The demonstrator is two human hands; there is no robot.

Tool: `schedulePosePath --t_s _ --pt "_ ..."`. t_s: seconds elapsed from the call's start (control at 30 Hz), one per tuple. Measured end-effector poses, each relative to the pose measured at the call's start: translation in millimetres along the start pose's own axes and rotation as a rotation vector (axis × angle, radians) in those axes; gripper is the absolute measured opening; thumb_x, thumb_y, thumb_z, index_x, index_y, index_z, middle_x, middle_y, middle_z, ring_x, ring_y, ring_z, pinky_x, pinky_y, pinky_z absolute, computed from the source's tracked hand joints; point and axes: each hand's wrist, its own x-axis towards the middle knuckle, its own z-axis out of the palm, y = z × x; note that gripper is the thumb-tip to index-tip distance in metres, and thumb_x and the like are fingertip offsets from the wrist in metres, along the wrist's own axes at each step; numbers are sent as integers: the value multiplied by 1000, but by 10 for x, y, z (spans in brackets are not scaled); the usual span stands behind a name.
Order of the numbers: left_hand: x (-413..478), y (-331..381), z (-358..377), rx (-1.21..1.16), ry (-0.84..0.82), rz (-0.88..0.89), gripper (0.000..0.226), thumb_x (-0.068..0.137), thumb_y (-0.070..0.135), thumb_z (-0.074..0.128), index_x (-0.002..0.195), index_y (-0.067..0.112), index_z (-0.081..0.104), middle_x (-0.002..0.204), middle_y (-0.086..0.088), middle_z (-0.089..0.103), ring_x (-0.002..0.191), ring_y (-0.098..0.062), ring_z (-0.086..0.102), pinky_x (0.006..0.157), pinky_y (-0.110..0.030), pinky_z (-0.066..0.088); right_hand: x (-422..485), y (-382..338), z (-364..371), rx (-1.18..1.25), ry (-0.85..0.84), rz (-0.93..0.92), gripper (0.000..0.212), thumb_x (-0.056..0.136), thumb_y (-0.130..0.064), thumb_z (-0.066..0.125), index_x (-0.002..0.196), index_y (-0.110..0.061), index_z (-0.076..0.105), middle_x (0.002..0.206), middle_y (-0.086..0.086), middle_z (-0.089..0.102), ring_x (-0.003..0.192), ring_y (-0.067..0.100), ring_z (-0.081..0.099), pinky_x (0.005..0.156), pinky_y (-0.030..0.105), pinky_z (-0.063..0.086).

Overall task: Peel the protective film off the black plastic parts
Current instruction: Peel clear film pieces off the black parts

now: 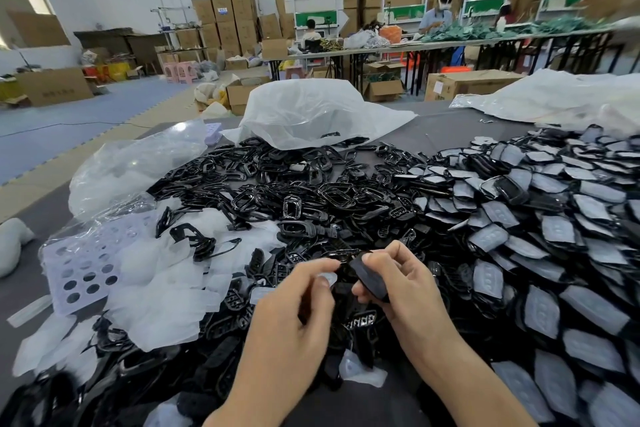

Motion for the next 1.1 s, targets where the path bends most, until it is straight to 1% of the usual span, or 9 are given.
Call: schedulePosePath --t_s 0.07,0.13,0.27,0.33,0.6,0.83,0.93,1.0,1.1 --pt "17 -47 10 -70 29 -114 22 100 31 48 110 46 61 65 1 58 47 -15 47 43 -28 36 -16 -9 15 -7 -14 14 27 92 -8 65 70 -18 52 72 3 67 61 19 68 56 24 54" --pt "40 -48 30 -157 25 -206 21 98 30 52 108 46 62 70 1 61 56 -24 53 49 -34 42 -31 -6 49 -16 -34 25 23 92 -7 65 74 -14 53 72 6 68 61 20 68 55 24 54" --pt "73 -54 75 -249 -30 -301 25 97 20 59 96 44 67 75 5 69 67 -12 67 60 -19 51 -80 32 119 -66 -143 23 22 94 -5 65 75 -12 60 74 11 70 62 21 67 58 26 56" --pt "88 -84 70 -250 -5 -324 26 96 18 62 92 42 68 74 3 71 67 -12 68 62 -21 53 -95 41 113 -140 -189 6 13 94 -8 67 82 -10 64 78 10 72 66 21 69 62 26 57" --pt "114 -155 2 -245 44 -366 21 95 19 62 86 36 70 62 9 64 56 -1 57 56 -11 44 -159 30 20 -642 -247 -159 30 96 -27 66 115 -50 62 93 -9 73 72 11 73 69 20 56" --pt "112 -109 3 -318 42 -335 16 97 17 60 101 29 70 72 6 70 62 -3 62 63 -13 48 -153 -75 -3 -572 -268 -128 33 99 -17 64 114 -45 65 88 -2 75 70 12 70 67 23 55" --pt "91 -98 14 -351 44 -329 21 92 37 54 109 31 65 81 5 71 66 -7 64 66 -18 52 6 -378 -117 -505 -116 -217 34 95 -16 65 124 -34 62 91 -2 76 74 12 72 69 19 57" --pt "71 -91 13 -316 42 -316 29 87 46 49 108 33 65 81 8 70 66 -6 64 65 -16 50 228 -732 -305 -337 124 -317 44 89 -24 67 131 -27 58 93 2 76 76 11 73 70 19 58" --pt "39 -82 2 -248 24 -301 27 89 48 46 106 38 64 80 11 69 65 -6 63 63 -17 49 532 -1176 -608 -135 512 -363 86 93 -23 71 159 -26 16 115 14 70 71 12 74 70 23 60"
